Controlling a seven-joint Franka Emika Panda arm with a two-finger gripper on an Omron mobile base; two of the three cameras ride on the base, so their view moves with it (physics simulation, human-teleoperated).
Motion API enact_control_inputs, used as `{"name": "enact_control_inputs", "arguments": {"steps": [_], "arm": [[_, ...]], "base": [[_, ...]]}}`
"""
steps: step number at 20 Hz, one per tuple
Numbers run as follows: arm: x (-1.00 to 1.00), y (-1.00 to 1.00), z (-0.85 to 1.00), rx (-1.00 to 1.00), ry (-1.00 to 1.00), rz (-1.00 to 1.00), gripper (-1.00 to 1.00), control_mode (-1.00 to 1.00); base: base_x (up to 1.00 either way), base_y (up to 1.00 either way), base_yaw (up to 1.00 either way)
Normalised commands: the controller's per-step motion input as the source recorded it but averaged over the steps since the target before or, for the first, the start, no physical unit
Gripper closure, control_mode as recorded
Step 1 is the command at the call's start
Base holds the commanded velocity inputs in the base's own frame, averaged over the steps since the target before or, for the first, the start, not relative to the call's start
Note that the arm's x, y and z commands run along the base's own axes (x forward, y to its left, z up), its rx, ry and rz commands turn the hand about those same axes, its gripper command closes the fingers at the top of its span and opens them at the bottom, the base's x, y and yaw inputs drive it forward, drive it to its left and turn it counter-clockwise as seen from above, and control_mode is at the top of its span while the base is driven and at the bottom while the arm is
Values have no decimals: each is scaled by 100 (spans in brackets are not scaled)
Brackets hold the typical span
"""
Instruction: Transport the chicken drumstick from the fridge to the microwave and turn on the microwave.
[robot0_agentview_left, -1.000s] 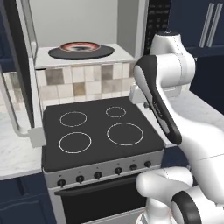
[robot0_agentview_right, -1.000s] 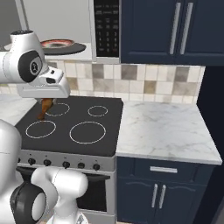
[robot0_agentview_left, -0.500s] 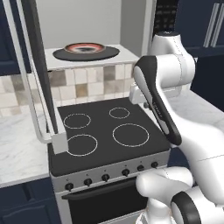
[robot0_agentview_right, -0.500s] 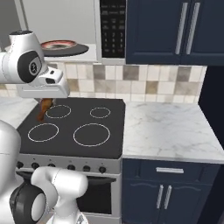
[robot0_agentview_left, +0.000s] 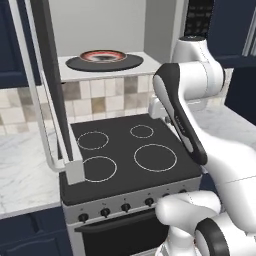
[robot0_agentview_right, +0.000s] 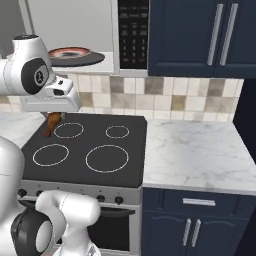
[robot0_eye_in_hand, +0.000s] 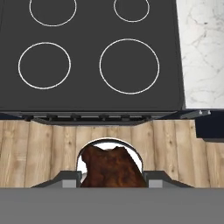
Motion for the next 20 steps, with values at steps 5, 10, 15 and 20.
{"name": "enact_control_inputs", "arguments": {"steps": [5, 10, 15, 20], "arm": [[0, 0, 0, 0, 0, 0, 100, 100], [0, 0, 0, 0, 0, 0, 100, 100], [0, 0, 0, 0, 0, 0, 100, 100], [0, 0, 0, 0, 0, 0, 100, 100]], "base": [[29, 20, 20], [34, 17, 19], [45, 8, 14], [40, 4, 9]]}}
